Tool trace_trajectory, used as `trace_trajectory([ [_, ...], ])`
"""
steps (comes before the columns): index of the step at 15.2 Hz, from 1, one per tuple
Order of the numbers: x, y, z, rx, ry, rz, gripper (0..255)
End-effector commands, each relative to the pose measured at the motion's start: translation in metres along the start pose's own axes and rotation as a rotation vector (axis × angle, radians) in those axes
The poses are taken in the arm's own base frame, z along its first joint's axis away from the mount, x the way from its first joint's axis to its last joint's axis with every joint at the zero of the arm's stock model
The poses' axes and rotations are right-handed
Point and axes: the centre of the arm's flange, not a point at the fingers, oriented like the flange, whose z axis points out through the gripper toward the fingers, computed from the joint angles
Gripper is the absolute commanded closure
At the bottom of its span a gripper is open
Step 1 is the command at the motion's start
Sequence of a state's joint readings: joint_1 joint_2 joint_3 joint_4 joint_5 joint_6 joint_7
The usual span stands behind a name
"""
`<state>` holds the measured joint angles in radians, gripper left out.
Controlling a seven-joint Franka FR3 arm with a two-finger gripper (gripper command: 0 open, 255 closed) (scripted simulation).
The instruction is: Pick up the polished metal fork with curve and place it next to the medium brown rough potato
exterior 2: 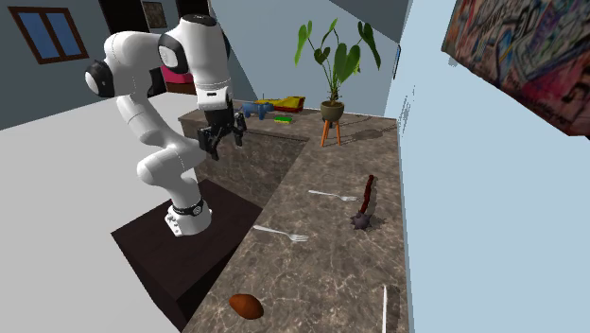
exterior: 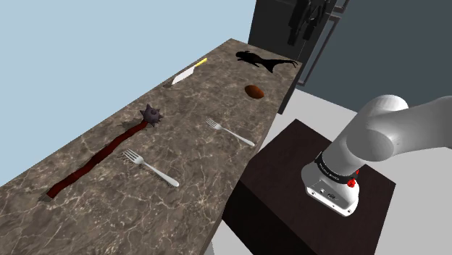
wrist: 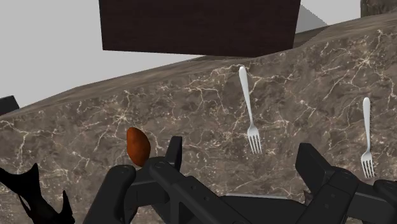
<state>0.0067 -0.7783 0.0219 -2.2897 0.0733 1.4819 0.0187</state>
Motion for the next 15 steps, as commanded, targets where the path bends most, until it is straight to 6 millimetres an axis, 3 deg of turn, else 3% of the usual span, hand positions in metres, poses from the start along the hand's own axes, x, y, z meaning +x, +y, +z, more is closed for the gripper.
trace_trajectory([
  [1, 0.000, 0.000, 0.000, 0.000, 0.000, 0.000, 0],
  [15, 0.060, -0.135, 0.112, -0.012, 0.022, -0.010, 0],
])
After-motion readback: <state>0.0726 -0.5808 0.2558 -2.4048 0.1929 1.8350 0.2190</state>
